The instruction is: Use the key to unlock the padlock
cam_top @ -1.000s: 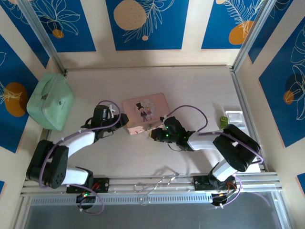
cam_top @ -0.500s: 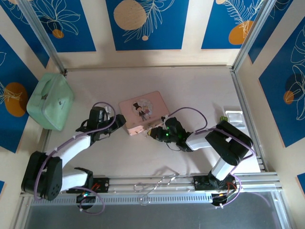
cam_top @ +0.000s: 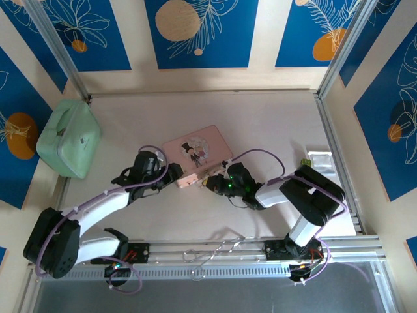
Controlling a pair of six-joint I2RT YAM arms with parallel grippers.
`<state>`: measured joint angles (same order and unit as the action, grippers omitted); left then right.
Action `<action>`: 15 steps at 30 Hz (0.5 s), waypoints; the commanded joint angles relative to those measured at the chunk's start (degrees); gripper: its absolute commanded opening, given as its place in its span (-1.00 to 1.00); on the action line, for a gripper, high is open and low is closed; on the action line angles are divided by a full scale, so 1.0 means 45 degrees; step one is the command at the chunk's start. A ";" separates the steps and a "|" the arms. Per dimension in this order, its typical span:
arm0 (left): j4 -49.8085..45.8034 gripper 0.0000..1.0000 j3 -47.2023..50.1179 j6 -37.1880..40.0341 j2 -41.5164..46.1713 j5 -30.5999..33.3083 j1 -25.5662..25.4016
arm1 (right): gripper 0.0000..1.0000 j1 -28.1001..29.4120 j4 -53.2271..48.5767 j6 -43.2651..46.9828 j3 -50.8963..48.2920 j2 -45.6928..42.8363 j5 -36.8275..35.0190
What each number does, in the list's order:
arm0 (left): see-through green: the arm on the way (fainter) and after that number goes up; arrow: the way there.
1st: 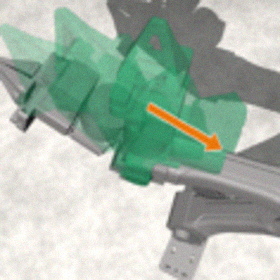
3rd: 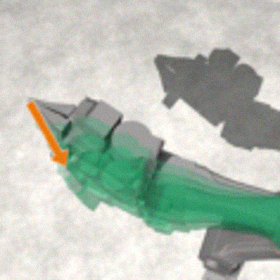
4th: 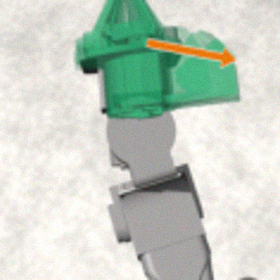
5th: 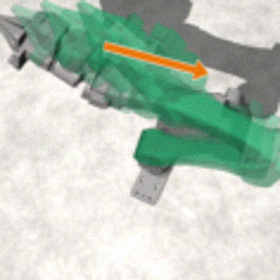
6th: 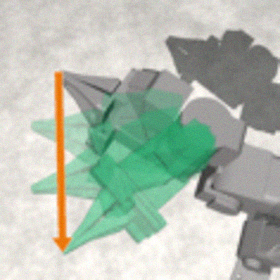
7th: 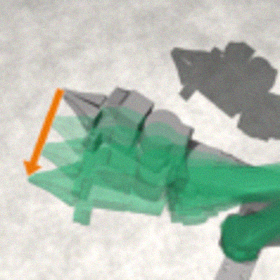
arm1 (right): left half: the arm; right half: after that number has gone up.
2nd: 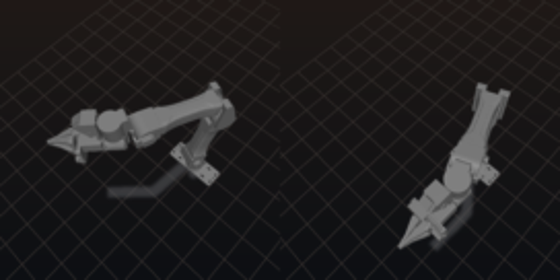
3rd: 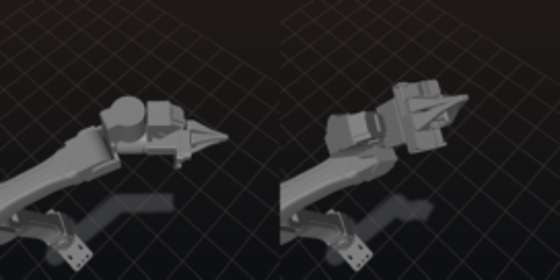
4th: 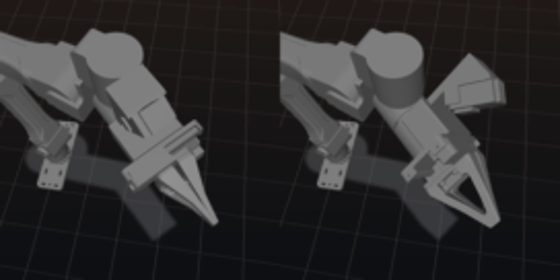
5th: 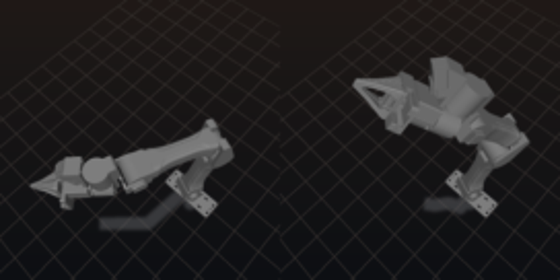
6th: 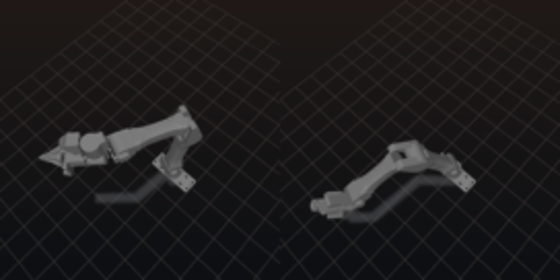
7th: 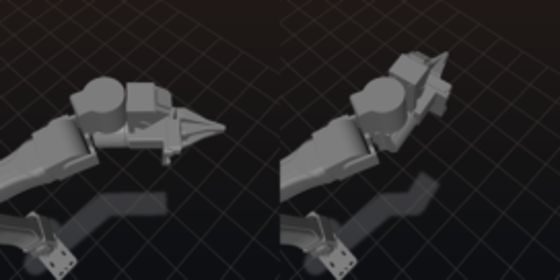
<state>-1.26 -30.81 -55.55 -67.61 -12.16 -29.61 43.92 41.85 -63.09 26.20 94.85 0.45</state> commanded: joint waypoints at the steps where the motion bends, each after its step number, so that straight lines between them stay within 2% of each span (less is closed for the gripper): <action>1: -0.0241 0.22 0.0225 -0.0683 0.0018 0.0730 -0.0353 | -1.00 0.0103 -0.0172 0.0050 -0.0299 -0.0097 -0.0021; 10: -0.1624 0.08 -0.0851 -0.0147 -0.1122 0.1795 -0.0181 | -1.00 0.0030 -0.0901 0.0505 -0.0583 -0.0931 -0.0099; 15: -0.2025 0.05 -0.1483 0.0243 -0.1686 0.1796 -0.0067 | -1.00 -0.0368 -0.0851 0.0470 -0.0704 -0.1149 0.0179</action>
<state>-5.93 -36.16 -56.27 -73.01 -8.62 -30.85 43.24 40.66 -61.89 24.43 90.85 0.27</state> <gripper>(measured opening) 0.530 0.080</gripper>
